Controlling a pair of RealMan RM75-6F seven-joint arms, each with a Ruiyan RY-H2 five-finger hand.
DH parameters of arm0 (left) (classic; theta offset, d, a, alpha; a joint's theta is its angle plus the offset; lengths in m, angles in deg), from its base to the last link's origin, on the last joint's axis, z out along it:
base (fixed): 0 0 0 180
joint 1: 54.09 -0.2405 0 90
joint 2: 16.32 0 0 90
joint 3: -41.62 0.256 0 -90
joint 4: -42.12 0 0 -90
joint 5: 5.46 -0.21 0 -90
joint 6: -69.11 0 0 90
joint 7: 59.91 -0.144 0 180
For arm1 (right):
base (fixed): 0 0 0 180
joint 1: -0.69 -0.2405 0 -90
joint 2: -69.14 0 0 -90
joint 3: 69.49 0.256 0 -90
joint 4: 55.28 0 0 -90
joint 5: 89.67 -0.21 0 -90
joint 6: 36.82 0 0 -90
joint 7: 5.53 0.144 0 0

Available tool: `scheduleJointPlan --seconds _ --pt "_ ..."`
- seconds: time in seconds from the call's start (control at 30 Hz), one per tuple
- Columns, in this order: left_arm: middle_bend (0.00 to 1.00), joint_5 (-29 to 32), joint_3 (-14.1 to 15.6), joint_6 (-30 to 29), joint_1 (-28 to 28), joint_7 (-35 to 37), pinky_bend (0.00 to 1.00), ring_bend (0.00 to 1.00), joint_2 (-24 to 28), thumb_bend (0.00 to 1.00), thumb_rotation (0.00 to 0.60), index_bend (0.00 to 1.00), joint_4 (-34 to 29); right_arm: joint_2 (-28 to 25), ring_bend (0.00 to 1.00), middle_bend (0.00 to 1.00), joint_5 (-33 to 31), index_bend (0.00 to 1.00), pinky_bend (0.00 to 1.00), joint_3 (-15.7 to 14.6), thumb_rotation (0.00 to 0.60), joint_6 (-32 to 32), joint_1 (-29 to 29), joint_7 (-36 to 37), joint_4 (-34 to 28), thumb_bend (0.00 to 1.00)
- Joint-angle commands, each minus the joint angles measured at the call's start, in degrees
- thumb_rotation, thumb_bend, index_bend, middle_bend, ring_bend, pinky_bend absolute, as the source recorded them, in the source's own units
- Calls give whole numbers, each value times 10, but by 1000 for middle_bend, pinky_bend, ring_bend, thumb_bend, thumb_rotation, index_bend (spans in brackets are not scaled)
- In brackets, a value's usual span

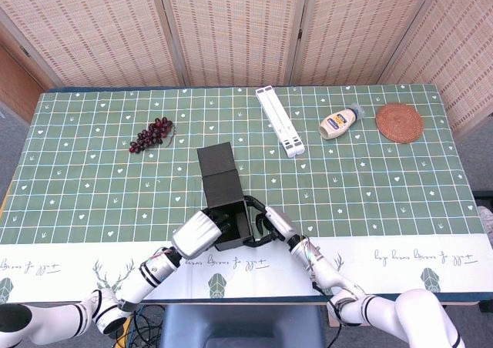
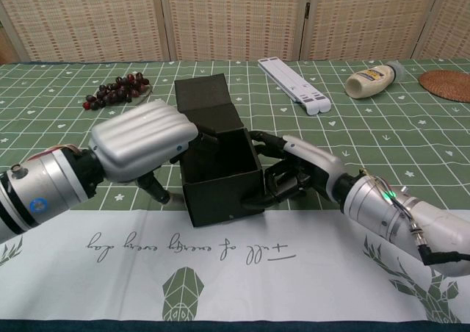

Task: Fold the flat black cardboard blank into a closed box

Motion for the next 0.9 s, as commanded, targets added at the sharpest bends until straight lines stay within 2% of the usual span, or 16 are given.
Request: scheduleJointPlan --seconds 0.03,0.53,0.9 --pt "412 -4 -2 -6 -1 -25 606 564 -2 30 600 537 3 0 721 336 0 94 927 0 600 -1 0 0 0 306" --pt "414 -13 2 4 4 -80 588 564 -1 30 600 620 3 3 721 336 3 94 922 -2 600 -2 -1 5 5 306" --pt "487 -22 7 20 18 -86 588 564 -5 30 600 651 12 4 721 336 4 94 922 -3 600 -4 -1 5 5 306"
